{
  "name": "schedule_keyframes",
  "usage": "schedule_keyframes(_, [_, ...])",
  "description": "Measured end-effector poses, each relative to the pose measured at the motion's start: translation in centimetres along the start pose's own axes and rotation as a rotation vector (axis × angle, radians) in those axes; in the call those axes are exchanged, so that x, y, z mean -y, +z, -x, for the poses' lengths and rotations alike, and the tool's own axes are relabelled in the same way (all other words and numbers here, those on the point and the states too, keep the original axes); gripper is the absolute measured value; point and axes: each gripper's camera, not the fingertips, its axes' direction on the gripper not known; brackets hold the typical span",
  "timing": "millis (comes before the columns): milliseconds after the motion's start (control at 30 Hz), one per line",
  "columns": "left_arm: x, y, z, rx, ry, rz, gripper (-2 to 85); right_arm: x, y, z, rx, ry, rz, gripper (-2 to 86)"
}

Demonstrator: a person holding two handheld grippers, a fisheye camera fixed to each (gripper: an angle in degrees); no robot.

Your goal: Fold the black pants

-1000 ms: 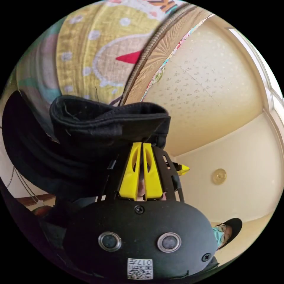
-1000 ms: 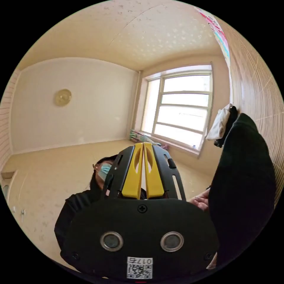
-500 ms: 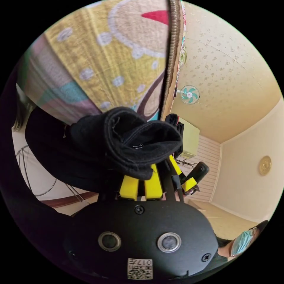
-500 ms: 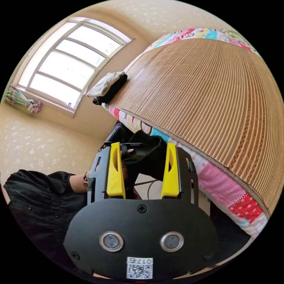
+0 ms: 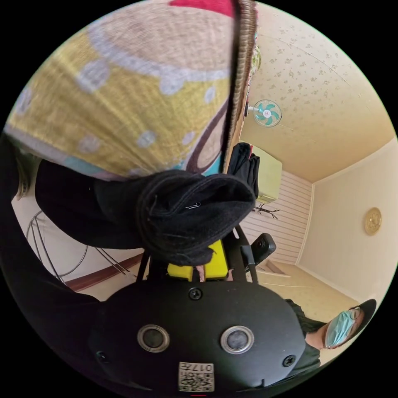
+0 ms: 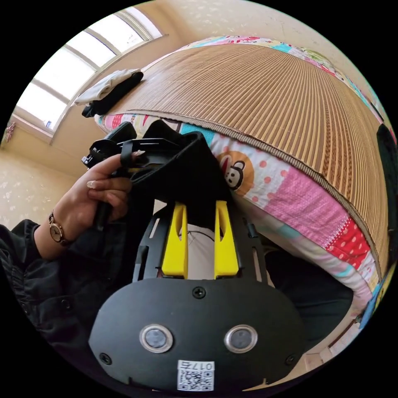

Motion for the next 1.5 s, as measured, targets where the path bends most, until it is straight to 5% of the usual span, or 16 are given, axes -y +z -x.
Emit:
schedule_keyframes(300, [-1.5,2.1,4.4,-0.054,0.092,0.036,9.1,-2.6,-3.8,-9.4,0.511,0.391,-0.162,4.3])
schedule_keyframes(833, [-6.7,7.4,12.1,0.188,-0.069,-0.256,13.6,-1.7,-9.1,-9.0,0.593,0.381,-0.156,4.2])
schedule_keyframes(1167, [-7.0,14.0,22.2,0.153,-0.102,-0.278,10.6,-2.2,-11.1,-8.5,0.666,0.352,-0.161,3.9])
schedule_keyframes(1500, [-16.7,17.7,27.2,-0.159,0.333,-0.121,3.0,-6.1,-17.1,-5.4,1.063,0.234,-0.342,3.6])
